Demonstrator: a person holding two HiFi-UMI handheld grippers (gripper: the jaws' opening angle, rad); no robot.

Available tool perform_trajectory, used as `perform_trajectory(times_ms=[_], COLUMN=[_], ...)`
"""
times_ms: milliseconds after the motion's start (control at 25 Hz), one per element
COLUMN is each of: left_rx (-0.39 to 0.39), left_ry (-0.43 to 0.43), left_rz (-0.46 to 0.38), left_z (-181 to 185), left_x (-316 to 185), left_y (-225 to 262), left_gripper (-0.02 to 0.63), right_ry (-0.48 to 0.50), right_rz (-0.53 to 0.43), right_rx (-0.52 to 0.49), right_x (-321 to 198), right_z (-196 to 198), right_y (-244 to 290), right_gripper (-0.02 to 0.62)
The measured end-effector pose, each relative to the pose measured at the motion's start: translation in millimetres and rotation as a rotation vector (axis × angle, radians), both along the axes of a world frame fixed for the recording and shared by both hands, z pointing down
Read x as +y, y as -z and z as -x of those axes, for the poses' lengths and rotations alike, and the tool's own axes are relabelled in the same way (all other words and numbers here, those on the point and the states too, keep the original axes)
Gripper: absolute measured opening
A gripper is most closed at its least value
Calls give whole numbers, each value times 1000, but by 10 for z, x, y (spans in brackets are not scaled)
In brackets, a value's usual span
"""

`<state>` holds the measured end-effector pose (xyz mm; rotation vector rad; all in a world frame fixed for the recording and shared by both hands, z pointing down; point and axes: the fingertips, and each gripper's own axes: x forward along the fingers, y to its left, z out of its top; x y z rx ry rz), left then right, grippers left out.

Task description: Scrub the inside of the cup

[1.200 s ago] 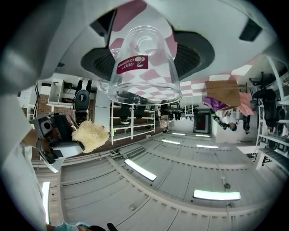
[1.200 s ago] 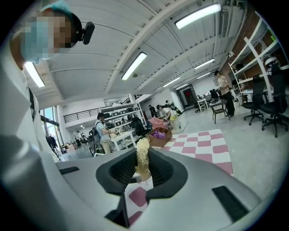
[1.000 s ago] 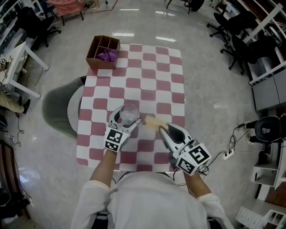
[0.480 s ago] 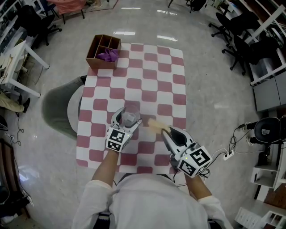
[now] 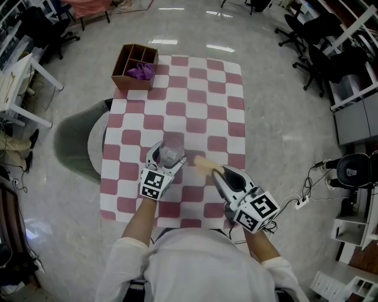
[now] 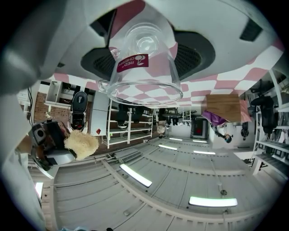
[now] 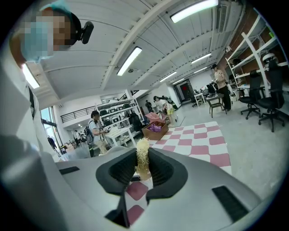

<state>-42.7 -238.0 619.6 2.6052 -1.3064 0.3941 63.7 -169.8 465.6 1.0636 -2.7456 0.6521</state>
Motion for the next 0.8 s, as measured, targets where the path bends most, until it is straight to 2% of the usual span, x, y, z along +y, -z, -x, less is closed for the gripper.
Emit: perform_trajectory(times_ms=[800], left_rx=[-25], left_ry=[-34], left_rz=[-16], left_z=[-13], left_x=[49], left_y=[-18], left_gripper=[376], right_ry=[1], right_rz=[-9], right_rx=[-5], right_x=[38], right_z=[47], right_y=[32], right_gripper=[87])
